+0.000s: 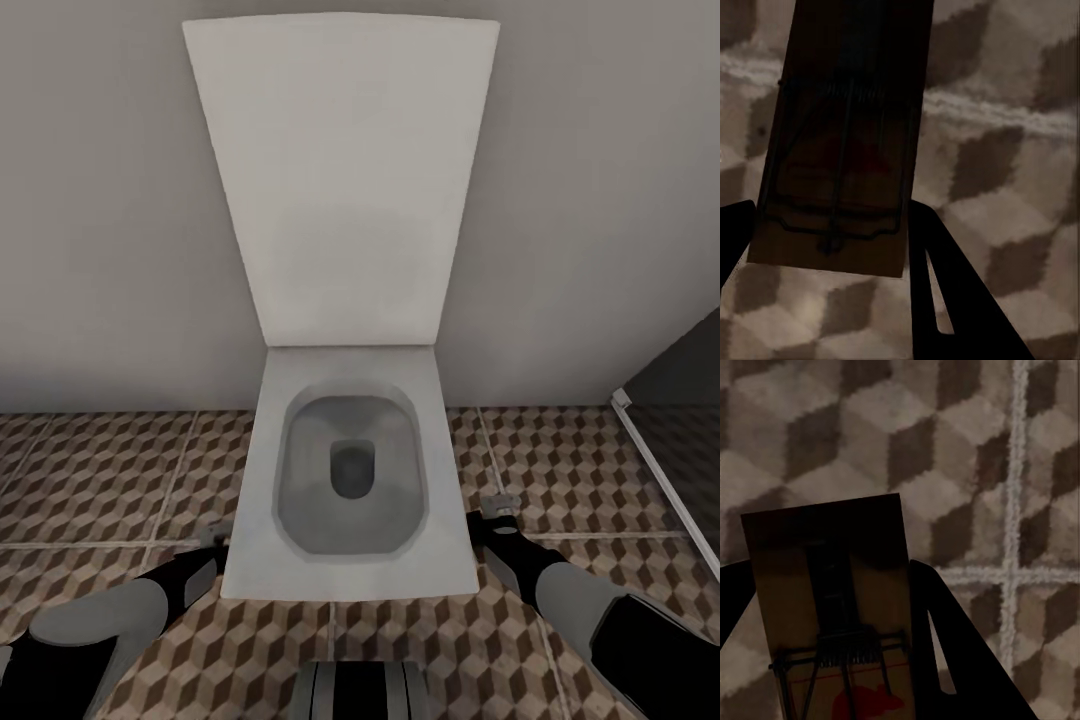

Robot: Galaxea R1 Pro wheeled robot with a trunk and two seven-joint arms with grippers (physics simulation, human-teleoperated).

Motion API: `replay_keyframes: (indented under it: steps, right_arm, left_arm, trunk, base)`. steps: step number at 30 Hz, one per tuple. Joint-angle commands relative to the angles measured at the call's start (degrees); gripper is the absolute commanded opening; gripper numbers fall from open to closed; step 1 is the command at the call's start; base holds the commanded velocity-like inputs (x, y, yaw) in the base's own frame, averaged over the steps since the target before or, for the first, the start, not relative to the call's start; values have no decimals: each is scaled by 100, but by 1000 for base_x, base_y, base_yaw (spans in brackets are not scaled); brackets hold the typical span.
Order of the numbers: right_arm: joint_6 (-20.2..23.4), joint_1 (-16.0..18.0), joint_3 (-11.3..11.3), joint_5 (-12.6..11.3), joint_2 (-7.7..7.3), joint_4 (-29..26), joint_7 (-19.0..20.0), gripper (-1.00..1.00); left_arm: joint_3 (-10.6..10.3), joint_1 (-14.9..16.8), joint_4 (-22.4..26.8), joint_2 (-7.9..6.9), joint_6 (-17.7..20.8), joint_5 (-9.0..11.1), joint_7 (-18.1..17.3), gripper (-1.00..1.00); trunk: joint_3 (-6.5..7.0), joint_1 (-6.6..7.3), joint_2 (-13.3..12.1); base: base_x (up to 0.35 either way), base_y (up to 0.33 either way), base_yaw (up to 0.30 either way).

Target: Take the four mousetraps from the cabinet in the bathroom and place them on the bathroom floor. Make sure all four end up on the same floor surface, and ensure that at least two of them are either under or directly next to the same bathroom sink.

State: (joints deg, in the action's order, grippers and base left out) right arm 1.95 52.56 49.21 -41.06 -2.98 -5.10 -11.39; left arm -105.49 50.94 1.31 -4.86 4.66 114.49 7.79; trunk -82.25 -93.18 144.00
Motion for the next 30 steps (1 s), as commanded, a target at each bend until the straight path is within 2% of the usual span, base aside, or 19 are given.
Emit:
replay_keyframes:
  steps: [1,19,24,30]
  right_arm:
    - [17,0,48,-60,-3,-17,-42,-100]
    - [-3,0,51,-40,-29,-29,-77,-100]
    - [-214,0,67,-22,-34,-33,-75,-100]
    - [-273,140,43,-25,-65,-96,-74,-100]
  left_arm:
    - [-51,4,14,-5,-38,31,30,-100]
    - [-68,7,-15,-57,-141,38,27,-100]
    - [-68,6,-27,-59,-141,38,29,-100]
    - [-68,198,-139,-216,-340,39,61,-100]
  trunk:
    - [-3,1,1]
    - [-3,1,1]
    - [-3,1,1]
    - [-3,1,1]
  base:
    - [0,0,0]
    - [0,0,0]
    - [0,0,0]
    - [0,0,0]
